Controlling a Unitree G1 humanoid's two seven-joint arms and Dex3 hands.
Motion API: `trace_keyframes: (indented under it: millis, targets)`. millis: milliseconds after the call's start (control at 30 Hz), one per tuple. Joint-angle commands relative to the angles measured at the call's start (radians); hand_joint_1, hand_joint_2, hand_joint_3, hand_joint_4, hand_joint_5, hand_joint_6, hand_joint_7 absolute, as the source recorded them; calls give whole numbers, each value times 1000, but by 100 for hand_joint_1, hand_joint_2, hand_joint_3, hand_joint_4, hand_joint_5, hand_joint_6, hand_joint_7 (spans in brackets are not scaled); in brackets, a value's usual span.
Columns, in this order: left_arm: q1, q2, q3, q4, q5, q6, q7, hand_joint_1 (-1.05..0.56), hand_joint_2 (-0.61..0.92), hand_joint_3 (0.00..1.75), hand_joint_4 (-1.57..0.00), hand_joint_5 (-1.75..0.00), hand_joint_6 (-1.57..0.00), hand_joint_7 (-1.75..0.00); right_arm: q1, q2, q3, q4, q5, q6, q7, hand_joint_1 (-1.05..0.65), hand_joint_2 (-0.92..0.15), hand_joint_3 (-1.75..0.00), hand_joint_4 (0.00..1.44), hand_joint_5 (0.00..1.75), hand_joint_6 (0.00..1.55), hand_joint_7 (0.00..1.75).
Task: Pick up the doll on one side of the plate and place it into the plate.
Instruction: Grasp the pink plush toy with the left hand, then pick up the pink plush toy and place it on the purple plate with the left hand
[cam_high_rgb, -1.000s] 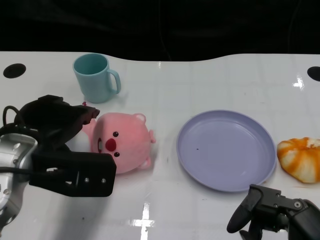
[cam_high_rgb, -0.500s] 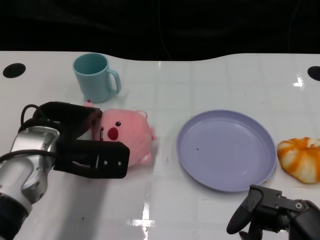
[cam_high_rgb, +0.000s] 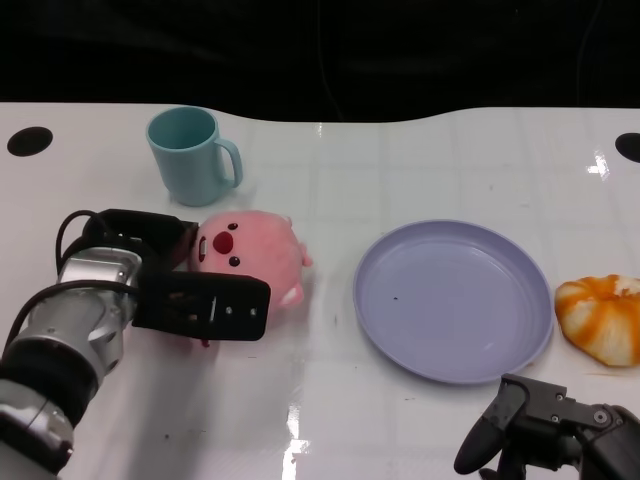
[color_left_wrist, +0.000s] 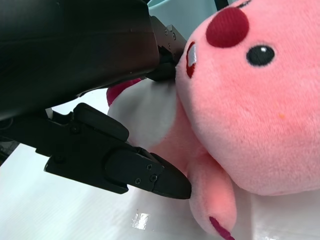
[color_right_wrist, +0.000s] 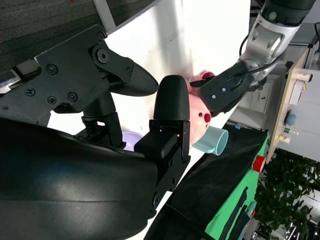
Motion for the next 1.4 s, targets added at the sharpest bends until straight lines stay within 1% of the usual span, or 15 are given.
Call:
trace_keyframes:
  millis: [33,200,367,400,467,567,633,667,733,800,867,900,967,1033,1400]
  targets:
    - [-5,-22,-31,84,-17,-41,-14,-68,92,4,-30,-8,-35,-1,8,-11,-6,-21,-5,6,-2,-22,-58,-103,63,168,59,135]
    - [-8,-45,-47,141,-46,-59,-8,-59,92,8,-38,-9,-39,-2,9,-11,-4,-31,-8,11,-3,-21,-58,-102,63,168,58,135]
    - [-2,-58,-48,190,-70,-92,48,-40,92,13,-85,-16,-95,-9,7,-9,-4,-26,-7,10,-3,-21,-58,-102,63,168,58,135]
    - [1,-56,-49,195,-75,-103,63,-39,92,8,-89,-31,-102,-7,6,-9,-4,-25,-6,10,-3,-21,-58,-102,63,168,58,135]
    - [14,-49,-46,197,-86,-126,103,-34,91,2,-75,-113,-111,-3,5,-9,-4,-26,-5,12,-3,-20,-57,-103,63,168,58,136]
    - [30,-40,-40,193,-101,-155,147,-28,92,16,-68,-160,-109,-2,4,-7,-5,-27,-3,17,-5,-18,-56,-105,64,169,58,136]
    - [40,-31,-35,182,-112,-175,188,-29,92,24,-67,-164,-106,-1,2,-8,-5,-22,-4,13,-4,-18,-55,-106,64,169,58,136]
    - [48,-26,-27,172,-122,-192,220,-28,92,23,-68,-170,-115,-7,0,-9,-5,-21,-5,14,-3,-19,-55,-106,63,169,58,136]
    - [63,-16,-8,151,-136,-211,289,-26,92,22,-71,-174,-100,-55,-1,-9,-6,-20,-2,18,-2,-19,-56,-106,63,169,58,136]
    - [78,-8,9,135,-151,-240,352,-23,92,25,-77,-174,-72,-134,-4,-8,-6,-15,-2,17,-2,-19,-56,-105,63,169,58,136]
    - [93,-2,29,125,-166,-267,416,-20,90,32,-84,-175,-66,-166,-7,-7,-4,-12,-3,17,-3,-19,-56,-104,63,169,58,136]
    - [105,-5,56,113,-186,-269,458,-20,89,35,-86,-175,-66,-170,-9,-7,-1,-10,-5,18,-4,-19,-57,-104,63,169,58,136]
    - [127,-8,101,88,-224,-278,513,-20,69,76,-93,-175,-69,-174,-13,-5,3,-6,-9,20,-6,-18,-56,-105,63,169,58,136]
    - [147,-8,150,46,-275,-280,507,-19,61,96,-94,-175,-68,-174,-19,-3,7,-1,-12,21,-8,-18,-56,-105,63,169,58,136]
    - [258,8,273,-249,-388,-212,374,-14,50,117,-97,-175,-75,-175,-35,-1,12,32,-10,10,-8,-13,-55,-107,64,169,58,135]
